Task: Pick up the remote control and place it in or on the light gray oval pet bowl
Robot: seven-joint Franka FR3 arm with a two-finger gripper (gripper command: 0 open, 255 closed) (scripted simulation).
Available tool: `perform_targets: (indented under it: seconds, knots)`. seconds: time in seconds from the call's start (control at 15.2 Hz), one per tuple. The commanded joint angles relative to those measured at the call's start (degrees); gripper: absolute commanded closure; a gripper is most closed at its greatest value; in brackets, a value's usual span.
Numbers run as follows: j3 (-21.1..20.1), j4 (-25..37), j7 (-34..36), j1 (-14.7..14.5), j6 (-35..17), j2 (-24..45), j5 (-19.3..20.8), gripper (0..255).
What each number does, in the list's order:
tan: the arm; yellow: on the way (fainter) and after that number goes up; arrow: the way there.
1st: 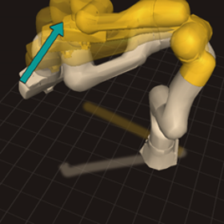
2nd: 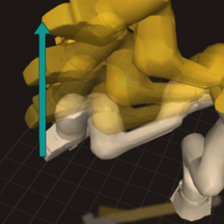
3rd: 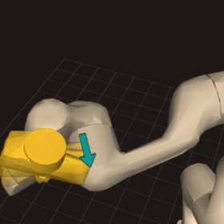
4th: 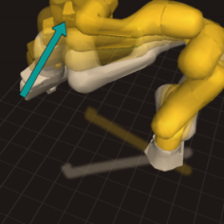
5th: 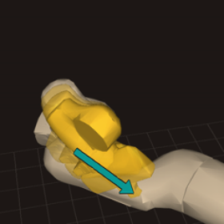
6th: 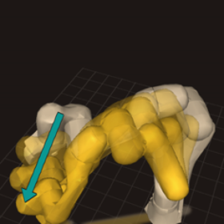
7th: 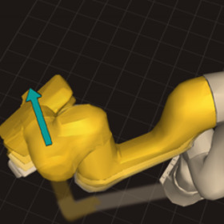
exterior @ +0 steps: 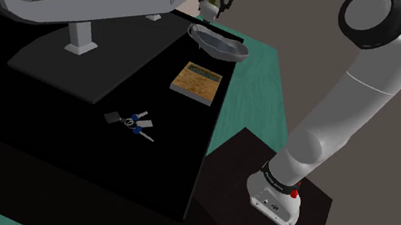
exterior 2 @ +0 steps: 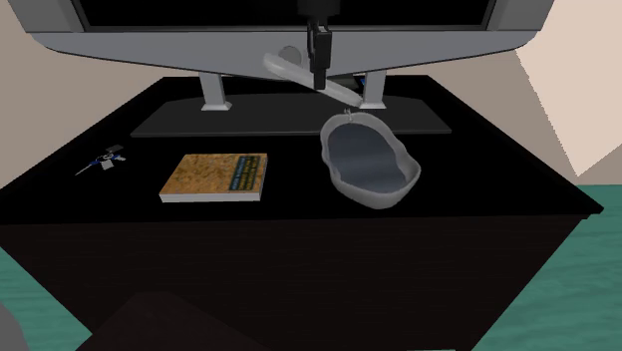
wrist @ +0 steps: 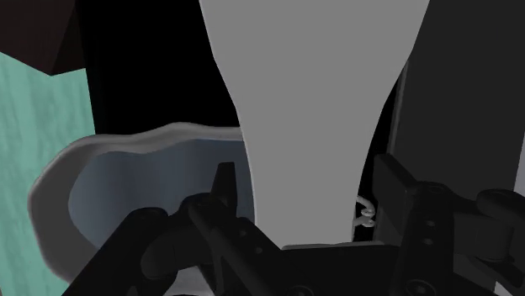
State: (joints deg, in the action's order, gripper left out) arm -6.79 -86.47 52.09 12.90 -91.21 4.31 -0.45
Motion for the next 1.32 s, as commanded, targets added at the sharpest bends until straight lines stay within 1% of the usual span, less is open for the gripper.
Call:
perform_targets:
  seconds: [0.0,0.46,1.25]
  knots:
    - [1.24,0.20,-2.79,1.47,0.18,0.02,-0.14,255]
    - [5.20,4.68,-11.59,6.32,1.87,2.94,-0.41,255]
    - [5.22,-7.01,-11.77,6.34,-8.02,1.14,-0.48,255]
